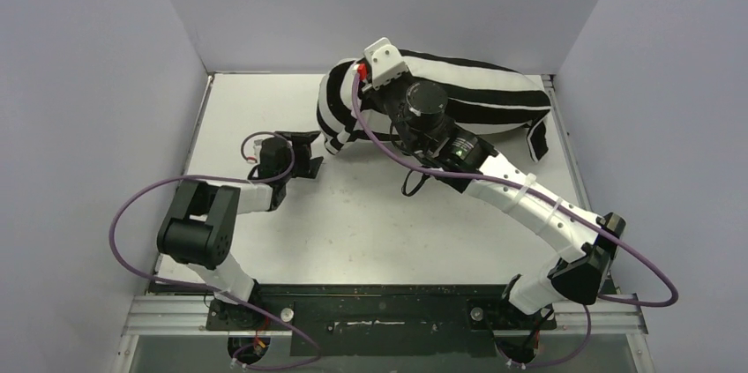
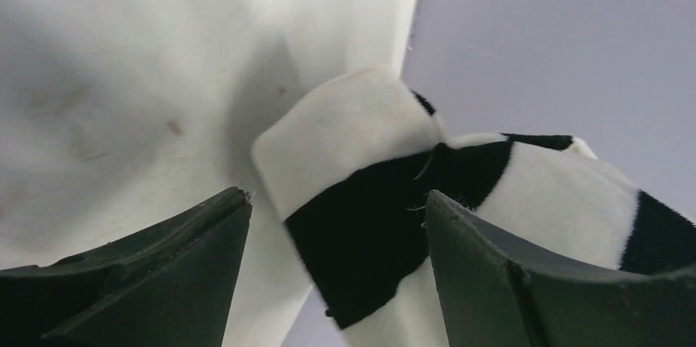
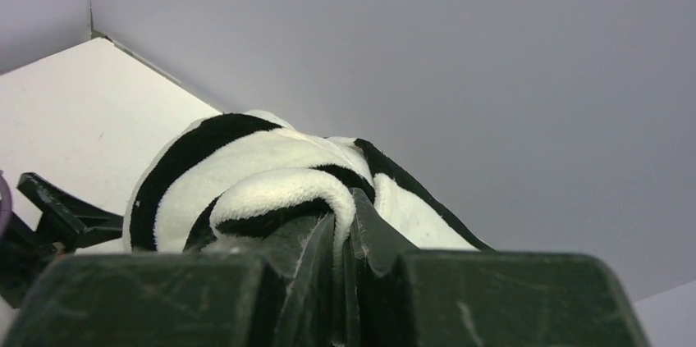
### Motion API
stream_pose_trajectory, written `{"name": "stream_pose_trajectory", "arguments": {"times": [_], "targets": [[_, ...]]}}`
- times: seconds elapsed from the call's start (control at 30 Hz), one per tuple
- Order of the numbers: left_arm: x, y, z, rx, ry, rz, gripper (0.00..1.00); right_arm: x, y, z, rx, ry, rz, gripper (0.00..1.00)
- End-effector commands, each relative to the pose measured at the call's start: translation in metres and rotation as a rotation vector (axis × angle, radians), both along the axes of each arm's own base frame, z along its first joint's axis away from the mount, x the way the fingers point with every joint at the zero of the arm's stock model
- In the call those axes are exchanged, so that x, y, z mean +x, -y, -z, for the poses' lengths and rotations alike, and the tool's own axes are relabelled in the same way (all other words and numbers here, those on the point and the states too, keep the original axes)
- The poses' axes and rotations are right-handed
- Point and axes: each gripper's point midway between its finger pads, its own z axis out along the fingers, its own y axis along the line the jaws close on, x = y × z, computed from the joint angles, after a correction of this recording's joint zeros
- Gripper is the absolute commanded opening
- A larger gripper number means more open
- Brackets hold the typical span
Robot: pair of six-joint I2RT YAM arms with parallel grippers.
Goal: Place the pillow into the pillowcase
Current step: Stuff the pillow into the pillowcase.
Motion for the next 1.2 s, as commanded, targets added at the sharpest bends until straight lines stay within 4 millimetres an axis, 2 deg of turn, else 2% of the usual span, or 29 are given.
{"name": "stream_pose_trajectory", "arguments": {"times": [0.0, 0.17, 0.3, 0.33, 0.37, 0.43, 0.47, 0.5, 0.53, 0.57, 0.6, 0.63, 0.7, 0.73, 0.77, 0.8, 0.87, 0.93, 0.97, 1.0, 1.03, 1.07, 1.1, 1.13, 1.17], "targets": [[0.036, 0.023, -0.048, -0.149, 0.174, -0.025, 0.76, -0.023, 0.035, -0.092, 0.251, 0.158, -0.005, 0.00], [0.040, 0.045, -0.045, -0.325, 0.179, -0.005, 0.76, -0.022, 0.034, -0.091, 0.266, 0.150, -0.010, 0.00], [0.033, 0.055, -0.047, -0.346, 0.177, -0.005, 0.68, -0.019, 0.037, -0.086, 0.279, 0.140, 0.005, 0.00], [0.032, 0.053, -0.051, -0.346, 0.189, -0.020, 0.57, -0.019, 0.037, -0.085, 0.282, 0.136, 0.005, 0.00], [0.032, 0.052, -0.057, -0.351, 0.201, -0.027, 0.42, -0.019, 0.037, -0.084, 0.286, 0.135, 0.003, 0.00], [0.035, 0.043, -0.074, -0.352, 0.256, -0.070, 0.06, -0.020, 0.040, -0.084, 0.299, 0.142, 0.006, 0.00], [0.036, 0.036, -0.093, -0.352, 0.308, -0.096, 0.00, -0.020, 0.043, -0.085, 0.309, 0.149, 0.013, 0.00], [0.041, 0.026, -0.114, -0.341, 0.361, -0.126, 0.00, -0.020, 0.049, -0.090, 0.323, 0.169, 0.026, 0.00], [0.051, 0.017, -0.136, -0.324, 0.395, -0.137, 0.00, -0.019, 0.058, -0.099, 0.339, 0.200, 0.050, 0.00], [0.065, 0.009, -0.165, -0.297, 0.425, -0.133, 0.00, -0.017, 0.076, -0.117, 0.388, 0.249, 0.100, 0.00], [0.078, -0.002, -0.204, -0.278, 0.492, -0.139, 0.00, -0.016, 0.095, -0.139, 0.439, 0.296, 0.135, 0.00], [0.090, -0.011, -0.253, -0.264, 0.558, -0.149, 0.00, -0.018, 0.109, -0.167, 0.481, 0.347, 0.131, 0.00], [0.108, -0.021, -0.349, -0.188, 0.639, -0.140, 0.00, -0.023, 0.127, -0.213, 0.517, 0.422, 0.119, 0.00], [0.109, -0.021, -0.404, -0.136, 0.700, -0.120, 0.00, -0.024, 0.129, -0.226, 0.517, 0.432, 0.112, 0.00], [0.104, -0.013, -0.444, -0.098, 0.735, -0.079, 0.00, -0.026, 0.126, -0.233, 0.508, 0.426, 0.087, 0.00], [0.086, 0.001, -0.490, -0.086, 0.810, -0.014, 0.00, -0.027, 0.119, -0.233, 0.496, 0.408, 0.050, 0.00], [0.039, 0.021, -0.559, -0.042, 0.979, 0.017, 0.00, -0.038, 0.121, -0.241, 0.519, 0.470, 0.012, 0.00], [0.027, 0.021, -0.584, 0.088, 1.041, -0.141, 0.00, -0.032, 0.147, -0.250, 0.536, 0.562, 0.102, 0.00], [0.037, 0.007, -0.597, 0.085, 1.081, -0.220, 0.00, -0.021, 0.163, -0.262, 0.542, 0.586, 0.144, 0.00], [0.050, -0.008, -0.610, 0.045, 1.117, -0.265, 0.00, -0.020, 0.190, -0.287, 0.565, 0.640, 0.187, 0.00], [0.067, -0.017, -0.611, 0.010, 1.129, -0.272, 0.00, -0.010, 0.207, -0.295, 0.578, 0.660, 0.228, 0.00], [0.074, -0.022, -0.614, -0.079, 1.153, -0.251, 0.00, 0.001, 0.221, -0.298, 0.592, 0.668, 0.261, 0.00], [0.074, -0.020, -0.615, -0.158, 1.182, -0.198, 0.00, 0.013, 0.234, -0.296, 0.602, 0.664, 0.285, 0.00], [0.067, -0.012, -0.620, -0.199, 1.206, -0.119, 0.00, 0.022, 0.240, -0.291, 0.605, 0.656, 0.285, 0.00], [0.054, 0.005, -0.621, -0.191, 1.173, -0.047, 0.00, 0.029, 0.244, -0.287, 0.601, 0.662, 0.265, 0.00]]}}
